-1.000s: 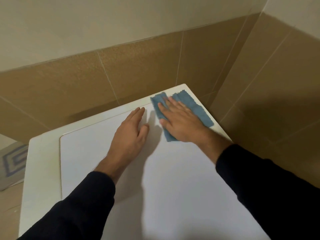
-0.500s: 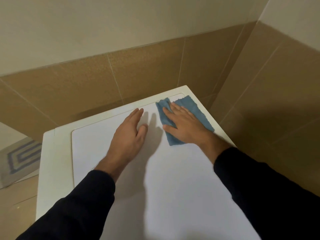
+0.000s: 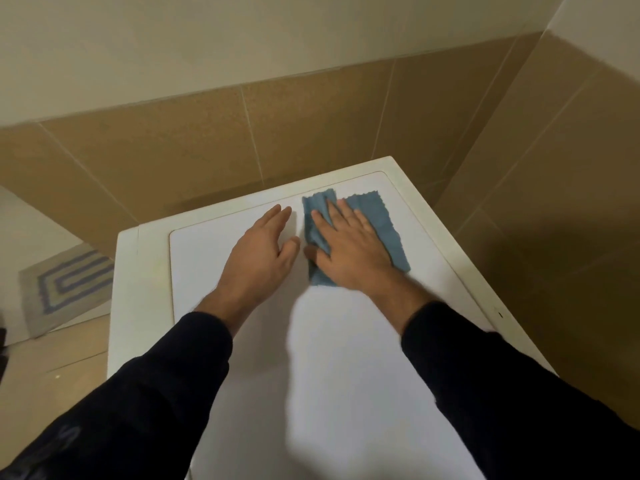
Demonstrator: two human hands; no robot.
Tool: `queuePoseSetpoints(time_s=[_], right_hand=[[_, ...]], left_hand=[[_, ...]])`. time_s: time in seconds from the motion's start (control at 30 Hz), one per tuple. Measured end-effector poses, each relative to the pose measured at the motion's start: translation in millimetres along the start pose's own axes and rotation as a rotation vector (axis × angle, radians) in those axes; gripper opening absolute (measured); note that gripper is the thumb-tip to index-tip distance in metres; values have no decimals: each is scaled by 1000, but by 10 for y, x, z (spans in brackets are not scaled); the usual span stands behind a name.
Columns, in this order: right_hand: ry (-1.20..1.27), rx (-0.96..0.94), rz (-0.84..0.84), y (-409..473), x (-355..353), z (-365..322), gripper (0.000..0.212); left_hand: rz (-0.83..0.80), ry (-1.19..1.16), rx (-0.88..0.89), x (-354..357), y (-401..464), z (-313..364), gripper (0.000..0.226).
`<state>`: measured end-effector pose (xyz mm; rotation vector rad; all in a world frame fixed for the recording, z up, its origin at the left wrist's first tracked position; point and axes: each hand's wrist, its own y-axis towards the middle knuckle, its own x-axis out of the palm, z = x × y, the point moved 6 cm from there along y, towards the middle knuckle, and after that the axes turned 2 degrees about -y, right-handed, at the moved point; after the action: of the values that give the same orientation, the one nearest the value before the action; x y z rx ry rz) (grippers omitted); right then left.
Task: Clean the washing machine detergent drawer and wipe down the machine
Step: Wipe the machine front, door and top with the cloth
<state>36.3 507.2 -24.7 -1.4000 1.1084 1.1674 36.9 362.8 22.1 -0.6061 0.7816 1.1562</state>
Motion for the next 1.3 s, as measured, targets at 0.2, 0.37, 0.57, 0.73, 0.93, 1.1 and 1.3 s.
queuePoseSetpoints(time_s=[0.2, 0.37, 0.57, 0.73, 0.93, 1.1, 1.3], right_hand=[[-21, 97, 16, -270, 46, 478, 82], [-45, 241, 29, 425, 14, 444, 85], [-29, 87, 14, 335, 46, -167, 80], [14, -118, -15, -346, 66, -167, 78], [-51, 129, 5, 88, 36, 249, 76], [-19, 107, 25, 454, 53, -380, 73], [13, -127, 14, -120, 122, -790, 71]], left_hand=[[-13, -8, 3, -104, -135, -219, 53], [-7, -36, -22, -109, -180, -280, 53], [30, -60, -31, -60, -230, -170, 53], [20, -74, -13, -71, -279, -134, 53], [11, -48, -33, -189, -317, -339, 54], [15, -31, -63, -192, -373, -413, 54], [60, -70, -103, -230, -449, -398, 54]])
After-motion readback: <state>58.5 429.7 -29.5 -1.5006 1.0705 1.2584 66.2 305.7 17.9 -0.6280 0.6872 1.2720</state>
